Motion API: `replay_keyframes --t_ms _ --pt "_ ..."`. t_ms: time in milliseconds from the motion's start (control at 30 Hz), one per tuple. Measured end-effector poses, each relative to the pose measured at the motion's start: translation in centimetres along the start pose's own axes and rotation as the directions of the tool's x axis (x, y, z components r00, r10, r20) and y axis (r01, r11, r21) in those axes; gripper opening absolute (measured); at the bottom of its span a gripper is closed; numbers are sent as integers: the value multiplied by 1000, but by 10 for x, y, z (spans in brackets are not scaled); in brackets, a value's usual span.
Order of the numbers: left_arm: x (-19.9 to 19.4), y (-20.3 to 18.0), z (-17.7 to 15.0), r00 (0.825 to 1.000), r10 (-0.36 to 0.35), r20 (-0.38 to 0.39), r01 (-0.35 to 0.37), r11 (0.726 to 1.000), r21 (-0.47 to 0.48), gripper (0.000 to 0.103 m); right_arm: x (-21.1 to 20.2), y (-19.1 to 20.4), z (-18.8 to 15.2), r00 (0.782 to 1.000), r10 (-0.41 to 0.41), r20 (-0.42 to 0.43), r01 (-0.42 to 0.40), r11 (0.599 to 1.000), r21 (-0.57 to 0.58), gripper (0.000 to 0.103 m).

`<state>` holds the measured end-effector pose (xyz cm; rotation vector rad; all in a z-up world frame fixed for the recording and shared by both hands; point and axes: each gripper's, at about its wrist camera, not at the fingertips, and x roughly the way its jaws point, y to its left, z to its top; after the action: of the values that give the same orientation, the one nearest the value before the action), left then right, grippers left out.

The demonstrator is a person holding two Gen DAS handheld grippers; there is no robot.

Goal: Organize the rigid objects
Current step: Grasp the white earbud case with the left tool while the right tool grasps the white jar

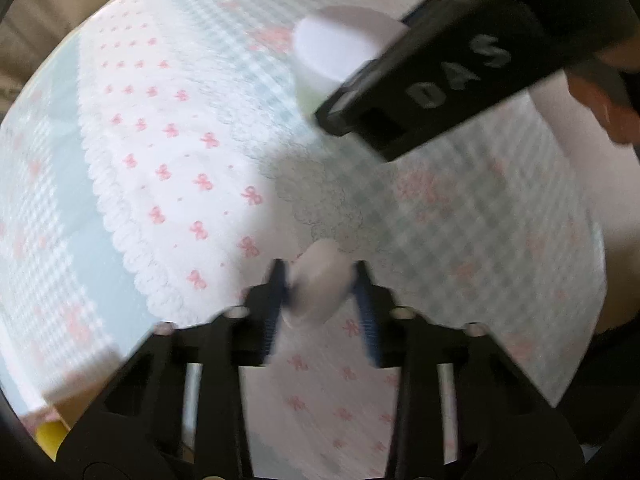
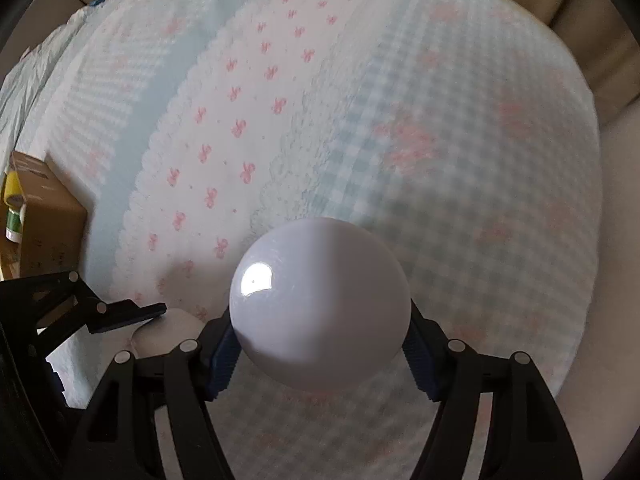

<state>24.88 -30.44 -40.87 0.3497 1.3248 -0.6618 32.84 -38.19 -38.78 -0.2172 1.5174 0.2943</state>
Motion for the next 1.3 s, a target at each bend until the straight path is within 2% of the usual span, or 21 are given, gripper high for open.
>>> replay_keyframes --t_ms 233,300,500,633,733,767,833,867,967,1200,1300 --pt "-27 28 -16 999 -27 45 32 993 -113 21 -38 -1 -17 998 -19 66 15 998 62 67" --pt "-27 21 -20 999 -29 42 34 991 -132 21 -41 1 -27 997 -17 79 11 996 84 67" --pt "-13 35 -40 999 -35 13 37 978 -207 21 -43 4 -57 995 -2 98 -12 990 143 67" --pt "-22 47 -50 999 -45 9 46 965 -258 21 -46 5 -74 995 7 103 -25 984 174 67" --pt "-21 46 -51 1000 -12 -24 5 968 -250 23 -49 5 -84 994 13 109 -34 980 195 67" --pt "-19 44 -50 1000 4 -24 -9 973 -231 30 -49 6 -87 994 14 111 -36 980 198 67" --pt "-13 38 -47 1000 13 -12 -15 981 -193 92 -49 7 -92 994 14 112 -37 979 203 67" --pt "-10 35 -45 1000 14 2 -13 984 -178 102 -48 7 -94 994 15 111 -37 978 204 67" --pt "6 28 -37 999 27 -34 -32 990 -138 103 -43 6 -100 994 16 106 -38 977 211 67" --pt "53 24 -24 981 166 -103 -173 982 -72 103 -26 0 -115 997 28 78 -45 972 229 67" --pt "67 25 -20 981 144 -131 -154 986 -67 102 -20 -3 -118 997 31 68 -46 970 240 67"
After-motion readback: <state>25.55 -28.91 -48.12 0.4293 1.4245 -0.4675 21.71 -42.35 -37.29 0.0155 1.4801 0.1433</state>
